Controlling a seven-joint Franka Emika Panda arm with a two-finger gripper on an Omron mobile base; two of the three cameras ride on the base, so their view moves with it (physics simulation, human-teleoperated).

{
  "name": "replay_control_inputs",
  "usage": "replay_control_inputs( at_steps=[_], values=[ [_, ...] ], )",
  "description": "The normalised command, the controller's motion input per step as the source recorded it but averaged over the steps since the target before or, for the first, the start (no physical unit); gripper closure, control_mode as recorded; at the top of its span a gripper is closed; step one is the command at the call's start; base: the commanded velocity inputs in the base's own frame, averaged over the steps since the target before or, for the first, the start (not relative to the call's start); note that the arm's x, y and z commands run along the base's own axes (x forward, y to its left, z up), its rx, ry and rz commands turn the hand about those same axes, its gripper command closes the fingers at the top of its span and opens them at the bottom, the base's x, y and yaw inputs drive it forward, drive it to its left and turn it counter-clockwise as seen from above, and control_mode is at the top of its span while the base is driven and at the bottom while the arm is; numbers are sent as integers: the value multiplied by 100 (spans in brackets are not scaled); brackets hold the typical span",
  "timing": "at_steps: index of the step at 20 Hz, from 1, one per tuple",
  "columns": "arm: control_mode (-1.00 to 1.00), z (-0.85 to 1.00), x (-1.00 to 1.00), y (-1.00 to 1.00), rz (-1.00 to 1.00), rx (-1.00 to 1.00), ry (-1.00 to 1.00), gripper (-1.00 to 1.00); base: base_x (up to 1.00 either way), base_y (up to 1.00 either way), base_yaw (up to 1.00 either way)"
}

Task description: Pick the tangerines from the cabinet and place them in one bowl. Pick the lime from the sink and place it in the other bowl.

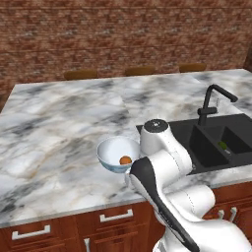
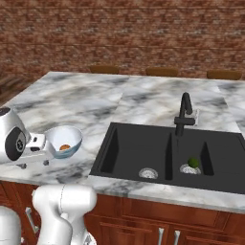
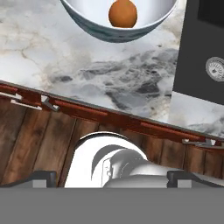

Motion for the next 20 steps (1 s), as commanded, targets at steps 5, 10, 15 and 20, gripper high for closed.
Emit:
replay_control_inputs(
  at_steps=[5,10,15,20],
  values=[
    [100,-3,-7,-2,0,0,0,-100,-49,-15,0],
    [100,0,0,0,0,0,0,-100,-21,-39,-1],
    [100,0,0,0,0,0,0,-100,0,-76,-4],
    [100,0,0,0,0,0,0,-100,0,-95,-3]
  ],
)
